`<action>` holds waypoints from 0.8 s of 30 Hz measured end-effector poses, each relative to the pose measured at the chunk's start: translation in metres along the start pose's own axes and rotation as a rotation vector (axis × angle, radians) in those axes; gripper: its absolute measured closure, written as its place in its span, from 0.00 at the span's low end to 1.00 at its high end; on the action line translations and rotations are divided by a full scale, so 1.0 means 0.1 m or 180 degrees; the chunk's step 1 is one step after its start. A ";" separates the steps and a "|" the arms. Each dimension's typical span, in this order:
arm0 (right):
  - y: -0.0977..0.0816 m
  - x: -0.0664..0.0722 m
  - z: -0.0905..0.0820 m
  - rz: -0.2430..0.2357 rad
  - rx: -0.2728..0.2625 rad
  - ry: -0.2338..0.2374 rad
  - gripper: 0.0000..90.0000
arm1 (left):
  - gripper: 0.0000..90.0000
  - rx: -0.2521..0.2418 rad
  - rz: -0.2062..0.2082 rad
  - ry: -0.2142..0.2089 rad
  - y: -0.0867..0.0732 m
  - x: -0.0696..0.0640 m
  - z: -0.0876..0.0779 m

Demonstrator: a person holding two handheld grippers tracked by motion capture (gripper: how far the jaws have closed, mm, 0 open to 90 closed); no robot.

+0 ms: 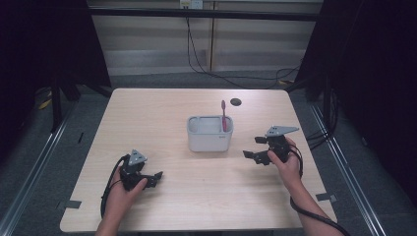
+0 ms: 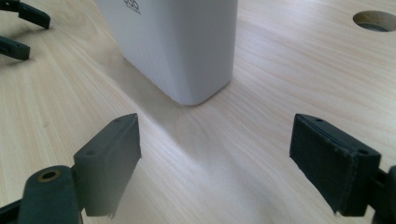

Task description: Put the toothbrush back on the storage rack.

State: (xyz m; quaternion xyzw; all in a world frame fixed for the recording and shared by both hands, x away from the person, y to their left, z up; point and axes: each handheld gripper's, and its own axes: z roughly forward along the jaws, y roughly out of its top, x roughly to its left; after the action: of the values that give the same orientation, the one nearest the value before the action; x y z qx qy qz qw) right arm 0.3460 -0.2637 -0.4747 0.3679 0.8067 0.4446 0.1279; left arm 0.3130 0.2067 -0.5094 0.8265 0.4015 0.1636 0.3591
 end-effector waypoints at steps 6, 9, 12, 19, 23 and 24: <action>-0.10 -0.05 0.00 0.0013 0.0099 -0.0048 0.18 | 0.15 -0.0001 -0.0002 0.0000 0.00 0.00 0.00; -0.12 -0.06 0.00 0.0002 0.0134 -0.0081 0.18 | 0.15 -0.0002 -0.0001 0.0001 0.00 0.00 0.00; -0.16 -0.08 0.00 -0.0004 0.0174 -0.0105 0.18 | 0.15 -0.0002 -0.0001 0.0001 0.00 0.00 0.00; -0.23 -0.11 0.01 -0.0045 0.0289 -0.0137 0.18 | 0.15 0.0008 0.0013 0.0000 0.00 0.00 0.00; -0.26 -0.12 0.01 -0.0084 0.0340 -0.0159 0.18 | 0.15 -0.0002 0.0000 0.0001 0.00 0.00 0.00; -0.27 -0.12 0.01 -0.0094 0.0375 -0.0180 0.18 | 0.15 -0.0001 0.0000 0.0001 0.00 0.00 0.00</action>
State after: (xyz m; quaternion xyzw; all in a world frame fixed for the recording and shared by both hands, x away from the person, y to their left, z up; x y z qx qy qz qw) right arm 0.3420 -0.2805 -0.4985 0.3752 0.8328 0.3838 0.1354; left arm 0.3130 0.2067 -0.5095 0.8264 0.4015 0.1638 0.3592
